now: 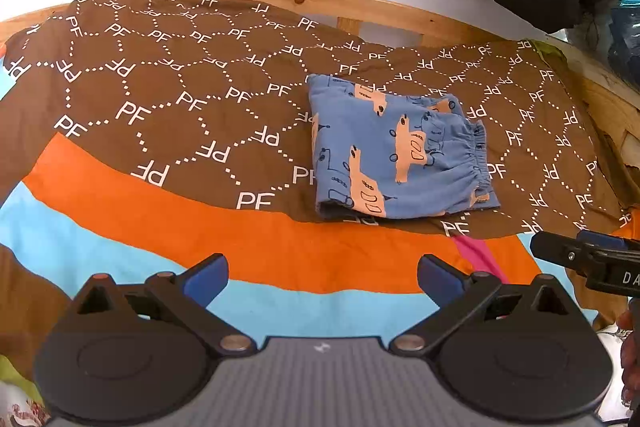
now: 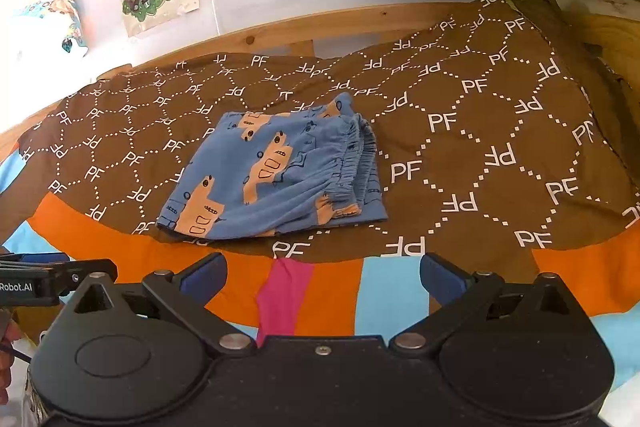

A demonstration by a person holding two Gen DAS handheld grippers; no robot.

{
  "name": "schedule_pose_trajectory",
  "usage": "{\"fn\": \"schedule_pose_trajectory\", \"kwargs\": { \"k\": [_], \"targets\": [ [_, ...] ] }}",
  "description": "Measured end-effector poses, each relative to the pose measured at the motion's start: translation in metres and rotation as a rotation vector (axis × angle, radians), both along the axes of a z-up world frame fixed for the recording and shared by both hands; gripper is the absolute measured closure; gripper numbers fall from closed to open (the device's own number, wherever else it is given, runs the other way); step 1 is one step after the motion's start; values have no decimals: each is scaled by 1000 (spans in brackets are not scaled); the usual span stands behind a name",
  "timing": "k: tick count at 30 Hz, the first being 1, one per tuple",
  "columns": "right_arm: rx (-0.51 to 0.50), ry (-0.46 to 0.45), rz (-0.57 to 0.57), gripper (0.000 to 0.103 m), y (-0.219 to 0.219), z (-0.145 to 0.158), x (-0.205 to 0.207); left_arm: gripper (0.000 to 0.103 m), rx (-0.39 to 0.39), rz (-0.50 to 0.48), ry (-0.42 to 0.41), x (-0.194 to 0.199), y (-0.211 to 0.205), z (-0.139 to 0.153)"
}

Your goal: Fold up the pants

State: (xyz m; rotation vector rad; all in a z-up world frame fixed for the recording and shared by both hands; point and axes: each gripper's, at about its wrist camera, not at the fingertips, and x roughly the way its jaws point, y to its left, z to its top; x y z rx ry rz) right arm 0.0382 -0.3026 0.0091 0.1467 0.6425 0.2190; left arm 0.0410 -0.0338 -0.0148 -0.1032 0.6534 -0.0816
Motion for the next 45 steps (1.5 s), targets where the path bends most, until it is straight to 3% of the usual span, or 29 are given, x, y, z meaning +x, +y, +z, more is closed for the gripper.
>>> {"fn": "schedule_pose_trajectory", "kwargs": {
  "k": [17, 26, 31, 45],
  "targets": [
    [6, 5, -4, 1, -1, -1, 1, 0, 5, 2, 2, 0, 0, 0],
    [4, 11, -1, 1, 0, -2, 1, 0, 53, 17, 5, 0, -4, 1],
    [4, 11, -1, 1, 0, -2, 1, 0, 8, 30, 10, 0, 2, 2],
    [1, 14, 3, 1, 0, -3, 1, 0, 25, 31, 0, -3, -1, 4]
  ]
}}
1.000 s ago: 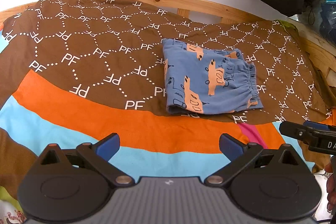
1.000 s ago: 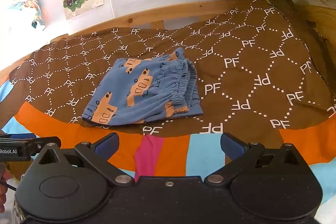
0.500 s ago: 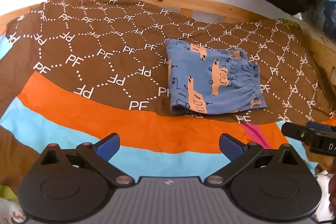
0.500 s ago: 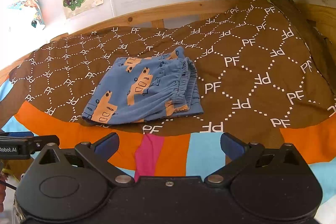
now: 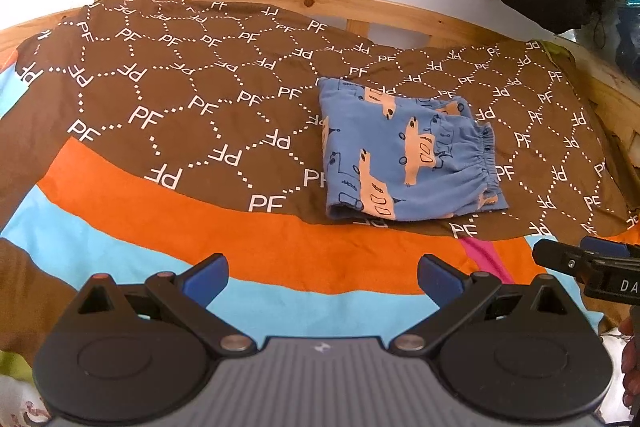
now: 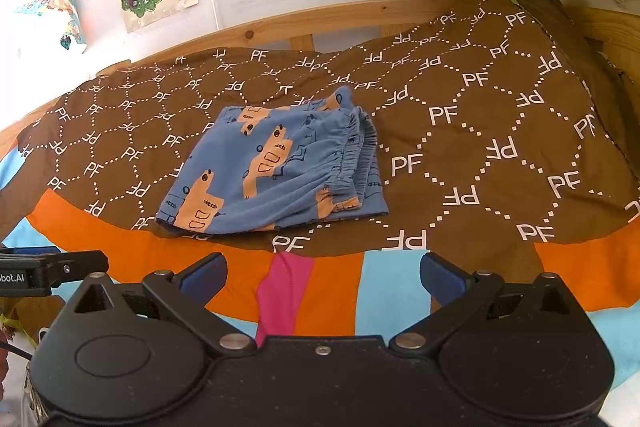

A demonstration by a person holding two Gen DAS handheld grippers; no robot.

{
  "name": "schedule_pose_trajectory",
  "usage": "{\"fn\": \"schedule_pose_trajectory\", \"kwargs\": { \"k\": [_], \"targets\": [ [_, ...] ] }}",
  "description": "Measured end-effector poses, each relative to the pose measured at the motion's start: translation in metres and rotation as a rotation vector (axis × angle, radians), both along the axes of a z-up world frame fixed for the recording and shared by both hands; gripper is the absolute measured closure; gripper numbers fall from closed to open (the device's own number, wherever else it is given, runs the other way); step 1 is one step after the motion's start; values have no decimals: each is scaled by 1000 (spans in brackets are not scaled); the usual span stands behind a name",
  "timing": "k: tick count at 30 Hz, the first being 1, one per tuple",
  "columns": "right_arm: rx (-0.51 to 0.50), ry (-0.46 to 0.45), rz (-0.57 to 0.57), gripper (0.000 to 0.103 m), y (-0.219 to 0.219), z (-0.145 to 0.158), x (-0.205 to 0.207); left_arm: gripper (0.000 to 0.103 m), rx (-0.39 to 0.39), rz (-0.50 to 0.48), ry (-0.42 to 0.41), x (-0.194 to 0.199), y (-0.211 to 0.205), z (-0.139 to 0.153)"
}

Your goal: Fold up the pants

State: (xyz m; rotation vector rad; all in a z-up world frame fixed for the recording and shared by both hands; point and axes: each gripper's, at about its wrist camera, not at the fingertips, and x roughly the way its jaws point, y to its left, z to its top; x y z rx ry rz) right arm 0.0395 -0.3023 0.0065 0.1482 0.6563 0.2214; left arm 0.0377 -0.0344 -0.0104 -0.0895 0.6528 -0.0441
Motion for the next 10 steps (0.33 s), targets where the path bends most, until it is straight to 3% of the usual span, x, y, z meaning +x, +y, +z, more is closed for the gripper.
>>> {"fn": "schedule_pose_trajectory", "kwargs": {
  "k": [10],
  "targets": [
    [0, -2, -1, 1, 0, -1, 0, 0, 26, 19, -33, -3, -2, 4]
  ]
}}
